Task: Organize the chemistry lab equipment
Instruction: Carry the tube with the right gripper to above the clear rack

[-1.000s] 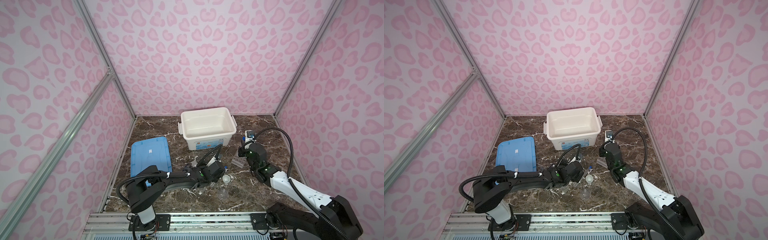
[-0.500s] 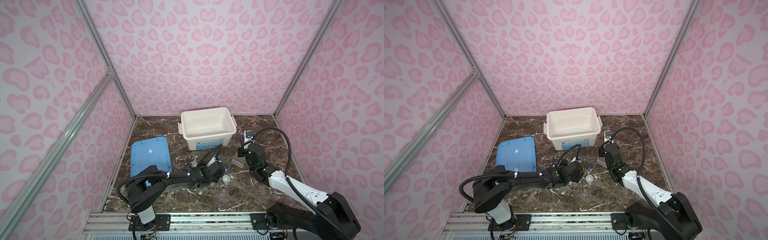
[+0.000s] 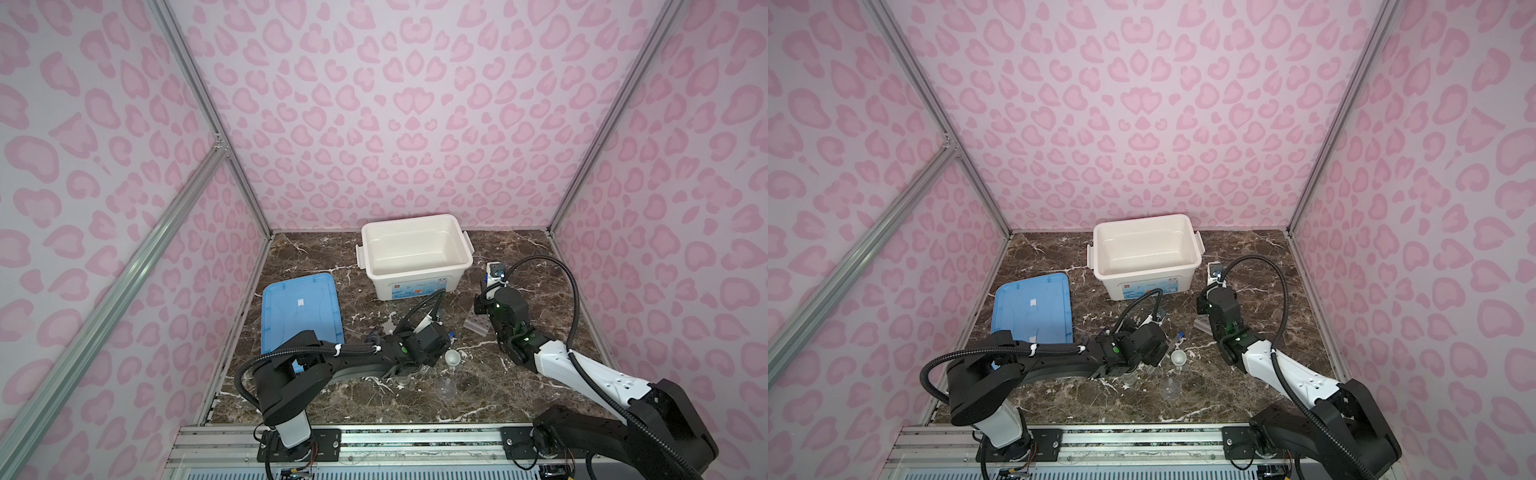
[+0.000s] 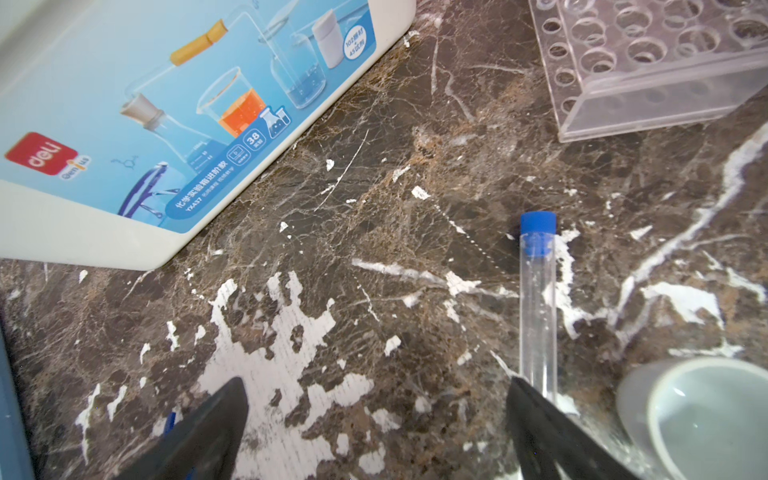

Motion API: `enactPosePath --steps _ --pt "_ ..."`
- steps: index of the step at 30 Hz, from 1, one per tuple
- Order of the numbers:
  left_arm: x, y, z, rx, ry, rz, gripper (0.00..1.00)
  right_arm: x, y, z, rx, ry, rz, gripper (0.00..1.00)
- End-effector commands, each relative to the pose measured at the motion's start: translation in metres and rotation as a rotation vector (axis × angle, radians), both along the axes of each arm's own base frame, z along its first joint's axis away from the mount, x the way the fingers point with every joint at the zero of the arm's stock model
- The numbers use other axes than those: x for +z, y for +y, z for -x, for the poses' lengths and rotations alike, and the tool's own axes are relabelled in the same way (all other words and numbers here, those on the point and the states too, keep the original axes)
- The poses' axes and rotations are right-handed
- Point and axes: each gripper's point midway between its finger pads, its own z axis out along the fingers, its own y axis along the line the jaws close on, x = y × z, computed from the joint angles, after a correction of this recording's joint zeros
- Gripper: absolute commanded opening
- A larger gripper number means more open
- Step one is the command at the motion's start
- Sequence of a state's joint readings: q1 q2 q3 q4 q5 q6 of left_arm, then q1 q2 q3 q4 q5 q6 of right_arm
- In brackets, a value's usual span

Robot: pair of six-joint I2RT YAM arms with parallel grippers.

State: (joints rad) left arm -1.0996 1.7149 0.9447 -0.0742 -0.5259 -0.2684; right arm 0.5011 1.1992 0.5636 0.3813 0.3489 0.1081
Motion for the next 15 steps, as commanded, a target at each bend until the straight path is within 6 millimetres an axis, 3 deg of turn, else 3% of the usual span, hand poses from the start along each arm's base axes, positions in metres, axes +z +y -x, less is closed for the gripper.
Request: enactPosePath --steps 1,15 --pt "-0.002 -0.001 0.0 0.008 0.005 0.006 0.98 0.001 -0.004 -0.003 -0.025 -0.014 0.011 0.14" --pt "-0.004 -0.001 0.001 0.007 0.011 0.006 0.98 -0.012 0.0 0.0 0.004 0.032 0.025 0.16"
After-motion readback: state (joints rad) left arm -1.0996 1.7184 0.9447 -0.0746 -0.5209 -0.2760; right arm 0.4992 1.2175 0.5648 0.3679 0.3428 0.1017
